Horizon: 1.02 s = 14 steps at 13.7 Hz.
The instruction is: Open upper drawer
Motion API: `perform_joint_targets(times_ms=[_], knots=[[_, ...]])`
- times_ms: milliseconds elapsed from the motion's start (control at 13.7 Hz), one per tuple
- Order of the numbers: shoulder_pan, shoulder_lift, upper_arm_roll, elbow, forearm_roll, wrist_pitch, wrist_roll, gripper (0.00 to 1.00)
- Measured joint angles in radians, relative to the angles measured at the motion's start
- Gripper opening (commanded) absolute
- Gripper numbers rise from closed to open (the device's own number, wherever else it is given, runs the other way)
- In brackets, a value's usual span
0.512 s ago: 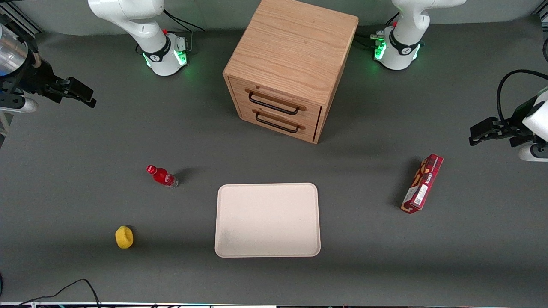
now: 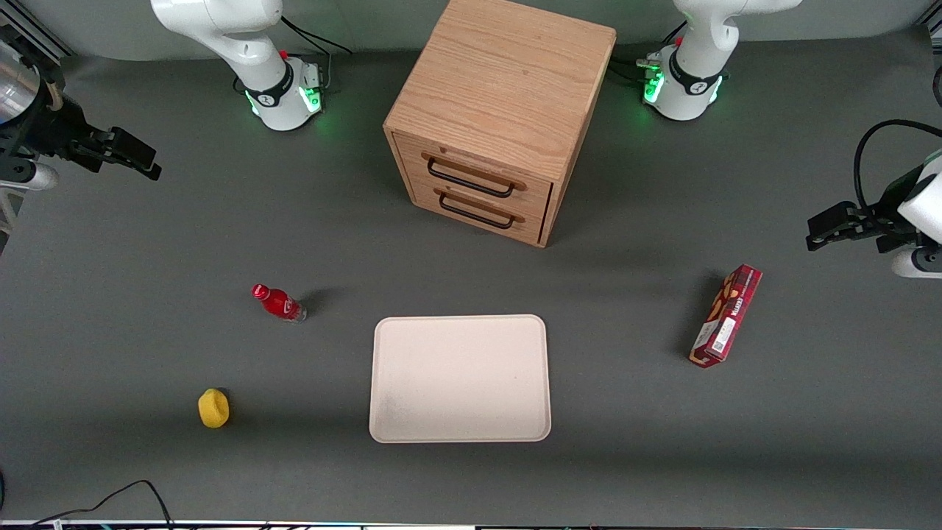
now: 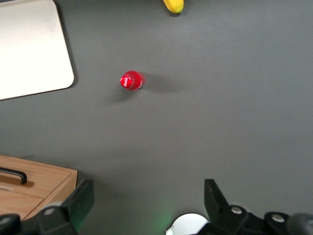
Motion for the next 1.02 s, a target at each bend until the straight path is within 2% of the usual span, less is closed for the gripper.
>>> perform_joint_targets(times_ms=[220, 366, 439, 659, 805, 1024], knots=[[0.030, 0.020, 0.010, 0.015, 0.118, 0.000, -0.187, 1.00], [0.038, 0.043, 0.027, 0.032, 0.206, -0.001, -0.240, 1.00], [0.040, 0.064, 0.058, 0.050, 0.233, -0.001, -0.256, 1.00], [0.048, 0.149, 0.227, 0.108, 0.293, 0.001, -0.259, 1.00], [0.056, 0.209, 0.307, 0.120, 0.365, 0.036, -0.259, 1.00], [0.056, 0.327, 0.393, 0.146, 0.395, 0.113, -0.260, 1.00]])
